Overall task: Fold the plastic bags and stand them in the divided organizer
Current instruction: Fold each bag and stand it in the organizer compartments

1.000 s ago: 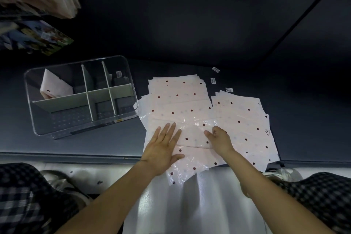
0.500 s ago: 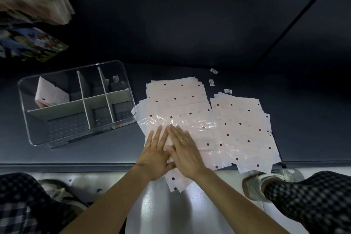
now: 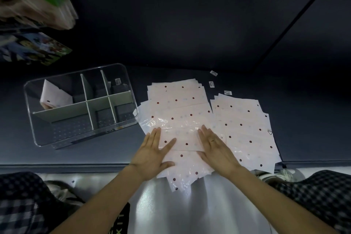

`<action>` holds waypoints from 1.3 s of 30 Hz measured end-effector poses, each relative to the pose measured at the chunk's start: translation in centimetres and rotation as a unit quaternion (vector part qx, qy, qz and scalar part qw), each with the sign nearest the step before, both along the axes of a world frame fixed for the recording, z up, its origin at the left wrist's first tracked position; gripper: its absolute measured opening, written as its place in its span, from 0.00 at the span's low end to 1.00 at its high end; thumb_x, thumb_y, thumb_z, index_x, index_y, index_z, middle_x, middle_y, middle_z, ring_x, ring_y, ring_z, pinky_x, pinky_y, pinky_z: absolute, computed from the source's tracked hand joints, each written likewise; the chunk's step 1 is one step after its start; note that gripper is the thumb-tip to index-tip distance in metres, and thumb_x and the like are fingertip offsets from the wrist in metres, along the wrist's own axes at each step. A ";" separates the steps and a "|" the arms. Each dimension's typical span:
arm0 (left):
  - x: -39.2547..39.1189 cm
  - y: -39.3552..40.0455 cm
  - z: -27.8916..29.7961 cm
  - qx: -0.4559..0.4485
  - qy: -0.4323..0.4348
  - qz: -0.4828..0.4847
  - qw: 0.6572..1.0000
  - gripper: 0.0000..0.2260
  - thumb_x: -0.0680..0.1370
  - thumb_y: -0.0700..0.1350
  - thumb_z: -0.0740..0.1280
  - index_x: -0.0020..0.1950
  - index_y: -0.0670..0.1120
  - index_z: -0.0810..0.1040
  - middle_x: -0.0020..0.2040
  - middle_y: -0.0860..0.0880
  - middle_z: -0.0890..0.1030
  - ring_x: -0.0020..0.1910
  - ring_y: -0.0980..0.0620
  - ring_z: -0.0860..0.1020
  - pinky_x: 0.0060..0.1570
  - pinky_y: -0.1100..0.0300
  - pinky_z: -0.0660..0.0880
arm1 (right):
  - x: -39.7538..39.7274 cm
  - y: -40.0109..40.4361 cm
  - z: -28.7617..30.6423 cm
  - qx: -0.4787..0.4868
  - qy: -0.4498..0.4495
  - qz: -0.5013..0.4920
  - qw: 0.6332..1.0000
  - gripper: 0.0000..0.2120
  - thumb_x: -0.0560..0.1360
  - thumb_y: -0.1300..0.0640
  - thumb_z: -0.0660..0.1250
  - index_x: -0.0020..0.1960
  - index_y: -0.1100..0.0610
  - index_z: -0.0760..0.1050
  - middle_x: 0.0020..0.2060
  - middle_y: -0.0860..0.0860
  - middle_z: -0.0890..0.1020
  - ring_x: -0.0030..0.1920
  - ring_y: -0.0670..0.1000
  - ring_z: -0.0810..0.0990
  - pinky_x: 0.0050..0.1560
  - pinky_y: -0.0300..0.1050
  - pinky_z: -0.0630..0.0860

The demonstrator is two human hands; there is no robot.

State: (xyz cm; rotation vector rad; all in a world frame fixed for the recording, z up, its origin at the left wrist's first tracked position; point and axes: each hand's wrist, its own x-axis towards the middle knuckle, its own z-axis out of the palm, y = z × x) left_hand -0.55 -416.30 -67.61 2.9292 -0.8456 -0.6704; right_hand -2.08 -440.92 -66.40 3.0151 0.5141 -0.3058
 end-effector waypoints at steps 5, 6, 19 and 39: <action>1.1 -2.1 3.2 0.049 -0.014 0.038 0.998 0.31 0.77 0.68 0.45 0.76 0.59 0.41 0.74 0.34 0.56 0.74 0.38 0.56 0.74 0.46 0.47 | 1.3 -1.1 2.5 -0.036 -0.073 0.078 0.994 0.27 0.54 0.62 0.81 0.54 0.56 0.82 0.50 0.53 0.85 0.52 0.54 0.83 0.53 0.50 0.80; 1.5 -2.3 3.4 0.049 -0.014 0.041 0.998 0.30 0.77 0.68 0.45 0.76 0.60 0.43 0.71 0.36 0.63 0.71 0.40 0.62 0.73 0.46 0.49 | 1.9 -1.0 3.0 -0.006 -0.056 0.077 0.995 0.21 0.62 0.61 0.77 0.55 0.55 0.82 0.51 0.52 0.84 0.55 0.53 0.82 0.60 0.50 0.76; 0.1 -3.9 12.3 -0.565 0.331 0.450 0.607 0.09 0.80 0.45 0.62 0.48 0.41 0.79 0.41 0.47 0.84 0.38 0.52 0.81 0.41 0.59 0.78 | 1.7 4.6 12.5 0.609 0.089 -0.326 0.718 0.28 0.79 0.41 0.55 0.75 0.51 0.56 0.72 0.43 0.63 0.70 0.45 0.64 0.71 0.43 0.61; -3.0 0.2 15.7 -0.594 0.304 0.440 0.601 0.05 0.75 0.39 0.68 0.48 0.39 0.82 0.47 0.43 0.85 0.46 0.48 0.83 0.46 0.57 0.80 | -2.6 6.2 15.0 0.671 0.189 -0.279 0.660 0.07 0.75 0.61 0.68 0.39 0.59 0.81 0.35 0.52 0.85 0.36 0.48 0.83 0.36 0.37 0.78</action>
